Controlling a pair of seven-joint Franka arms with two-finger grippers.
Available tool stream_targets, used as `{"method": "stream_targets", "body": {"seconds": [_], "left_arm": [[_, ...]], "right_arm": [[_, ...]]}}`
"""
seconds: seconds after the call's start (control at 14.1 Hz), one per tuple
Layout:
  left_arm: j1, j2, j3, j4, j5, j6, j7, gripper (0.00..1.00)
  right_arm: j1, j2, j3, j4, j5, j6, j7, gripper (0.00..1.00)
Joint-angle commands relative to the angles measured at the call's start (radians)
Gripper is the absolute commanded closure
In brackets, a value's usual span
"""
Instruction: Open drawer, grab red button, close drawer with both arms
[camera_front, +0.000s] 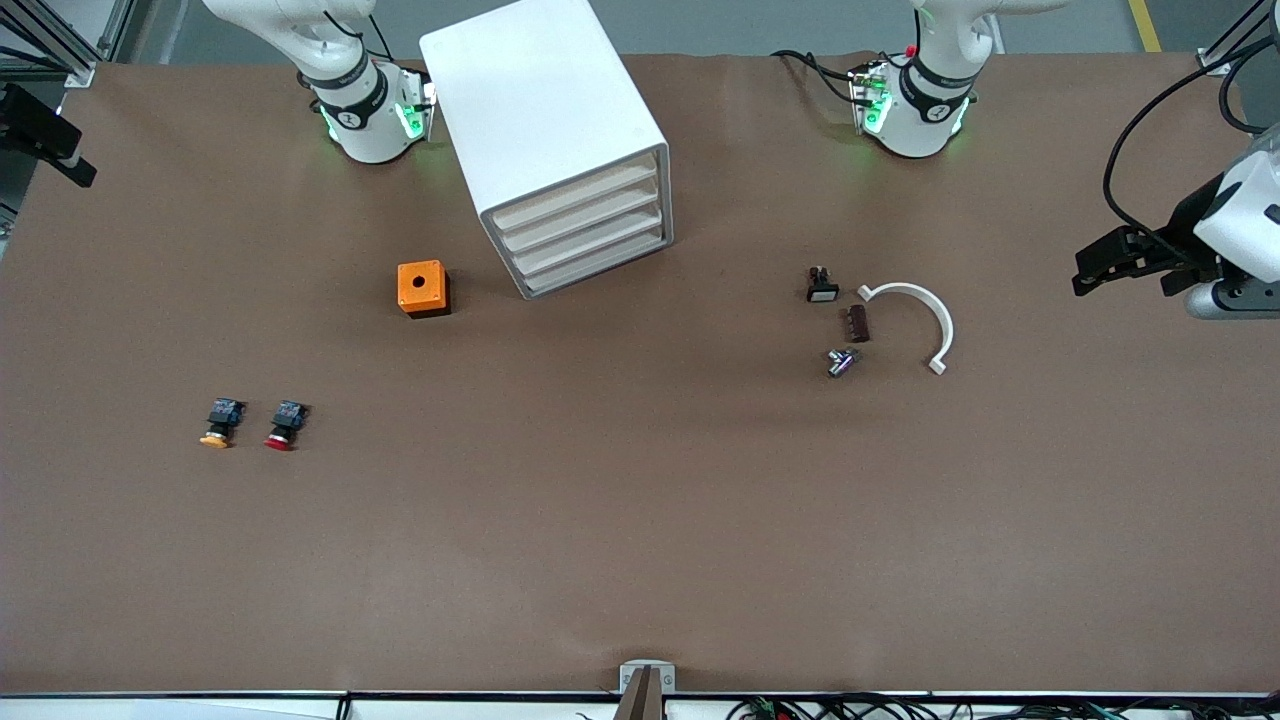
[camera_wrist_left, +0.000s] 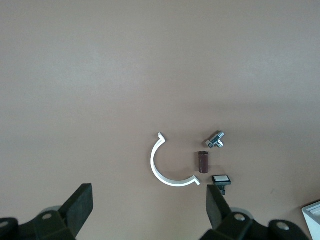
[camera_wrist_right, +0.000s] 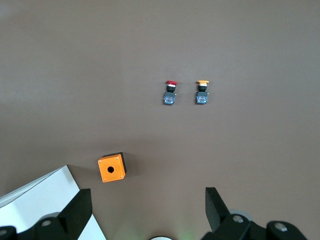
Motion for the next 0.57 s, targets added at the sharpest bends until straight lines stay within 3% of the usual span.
{"method": "stream_targets", "body": {"seconds": [0.0, 0.5], "left_arm": [[-0.002, 0.004, -0.007, 0.021, 0.027, -0.024, 0.014, 0.0], [-0.002, 0.004, -0.007, 0.021, 0.026, -0.024, 0.013, 0.0]], "right_arm": [[-0.008, -0.008, 0.003, -0.009, 0.01, 0.0, -0.008, 0.0], [-0.011, -0.009, -0.001, -0.022, 0.01, -0.006, -0.008, 0.0]]}}
